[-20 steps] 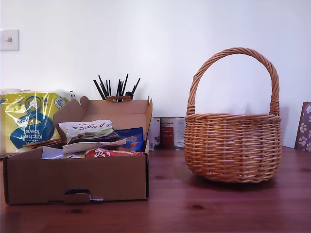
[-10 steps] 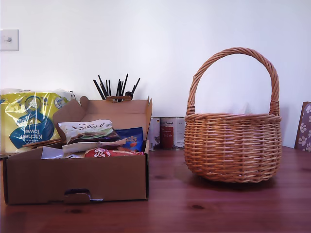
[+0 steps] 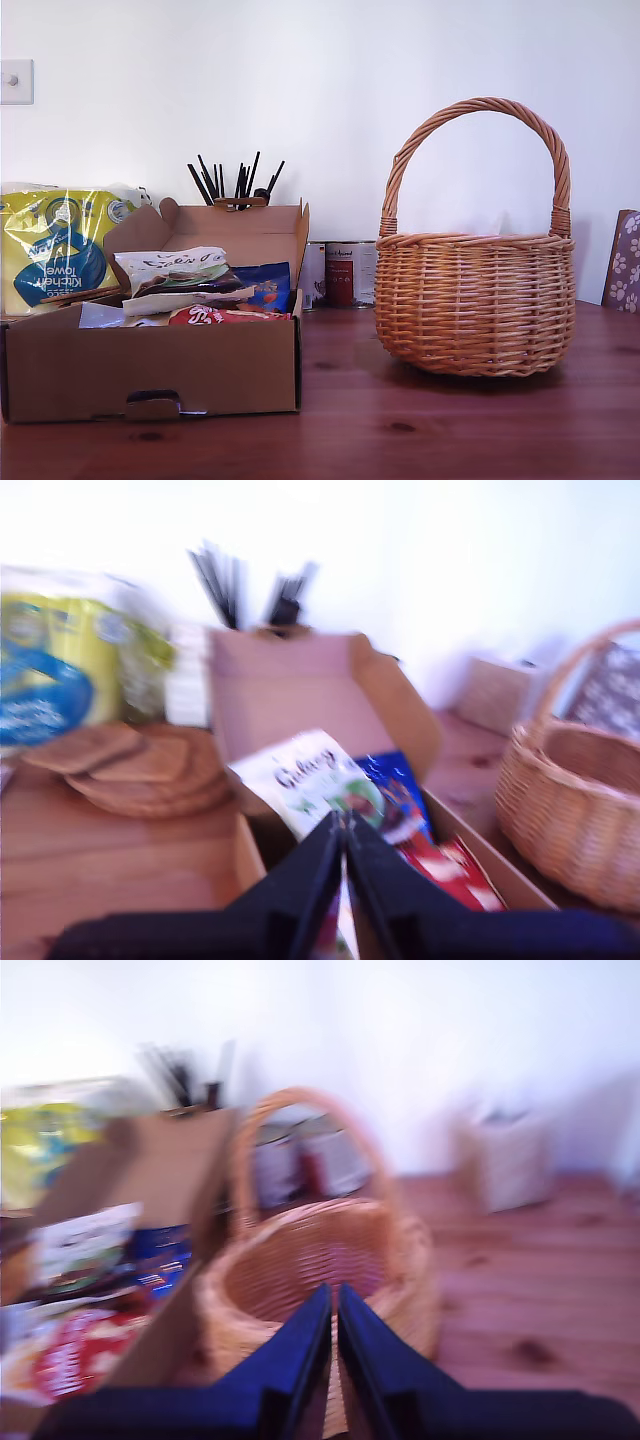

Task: Move the bags of Easter eggs from the cardboard box on the left into the woven basket on the right side.

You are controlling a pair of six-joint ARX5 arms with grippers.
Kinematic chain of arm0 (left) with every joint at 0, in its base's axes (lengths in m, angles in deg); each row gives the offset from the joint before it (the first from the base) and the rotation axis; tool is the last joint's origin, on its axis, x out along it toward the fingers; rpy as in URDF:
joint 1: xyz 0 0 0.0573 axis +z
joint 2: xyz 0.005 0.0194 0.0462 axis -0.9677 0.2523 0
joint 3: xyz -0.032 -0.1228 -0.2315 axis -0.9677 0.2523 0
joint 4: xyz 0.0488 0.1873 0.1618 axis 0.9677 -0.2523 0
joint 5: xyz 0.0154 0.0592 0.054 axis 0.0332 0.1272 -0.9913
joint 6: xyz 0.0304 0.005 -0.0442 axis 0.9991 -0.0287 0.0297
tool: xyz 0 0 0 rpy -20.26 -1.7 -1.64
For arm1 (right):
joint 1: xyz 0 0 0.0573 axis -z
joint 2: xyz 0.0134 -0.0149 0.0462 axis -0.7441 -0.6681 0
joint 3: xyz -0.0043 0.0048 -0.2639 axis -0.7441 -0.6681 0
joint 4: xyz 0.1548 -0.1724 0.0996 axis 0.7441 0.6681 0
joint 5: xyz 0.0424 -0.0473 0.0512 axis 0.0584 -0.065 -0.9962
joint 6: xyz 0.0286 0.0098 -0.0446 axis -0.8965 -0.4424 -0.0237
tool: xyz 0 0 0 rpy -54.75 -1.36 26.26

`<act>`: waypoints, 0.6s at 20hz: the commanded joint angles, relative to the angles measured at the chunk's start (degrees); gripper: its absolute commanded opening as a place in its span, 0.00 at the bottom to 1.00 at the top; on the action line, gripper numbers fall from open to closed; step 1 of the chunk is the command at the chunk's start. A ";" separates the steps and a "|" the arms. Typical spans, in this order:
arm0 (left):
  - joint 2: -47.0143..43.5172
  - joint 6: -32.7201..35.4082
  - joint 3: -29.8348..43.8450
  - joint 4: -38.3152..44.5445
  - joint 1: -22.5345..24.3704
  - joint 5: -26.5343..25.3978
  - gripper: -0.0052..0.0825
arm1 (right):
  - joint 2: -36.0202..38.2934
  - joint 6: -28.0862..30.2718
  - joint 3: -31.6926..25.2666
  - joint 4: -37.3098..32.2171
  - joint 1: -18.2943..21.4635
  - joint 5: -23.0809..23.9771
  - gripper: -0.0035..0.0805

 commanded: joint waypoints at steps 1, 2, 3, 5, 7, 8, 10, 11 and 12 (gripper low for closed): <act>3.56 1.42 -0.63 -0.37 -0.76 4.31 0.03 | -0.90 -4.39 1.99 0.24 -1.64 -7.28 0.03; 6.10 1.40 -1.70 -0.33 -1.18 6.29 0.03 | -1.16 -5.03 2.12 -1.55 -2.69 -11.08 0.03; 9.01 1.95 -2.97 -0.37 -1.62 7.87 0.03 | -1.46 -7.32 2.10 -2.64 -3.78 -12.79 0.03; 15.69 4.81 -6.05 -0.74 -2.84 10.05 0.03 | -3.21 -8.83 2.12 -1.70 -6.05 -15.61 0.03; 22.62 9.70 -10.32 -2.47 -4.44 10.01 0.03 | -4.85 -8.90 2.12 0.17 -8.46 -15.54 0.03; 26.58 12.98 -12.98 -3.72 -5.29 9.97 0.03 | -5.60 -8.66 2.12 0.61 -9.38 -15.54 0.03; 34.93 18.08 -18.58 -5.68 -6.93 9.18 0.03 | -7.28 -6.49 2.12 1.31 -11.08 -15.50 0.03; 39.21 20.28 -21.42 -6.80 -7.67 8.57 0.03 | -8.35 -5.53 2.14 1.68 -11.61 -15.41 0.03; 43.69 22.99 -24.17 -7.50 -8.46 7.69 0.07 | -9.38 -3.54 2.19 2.10 -12.04 -15.10 0.03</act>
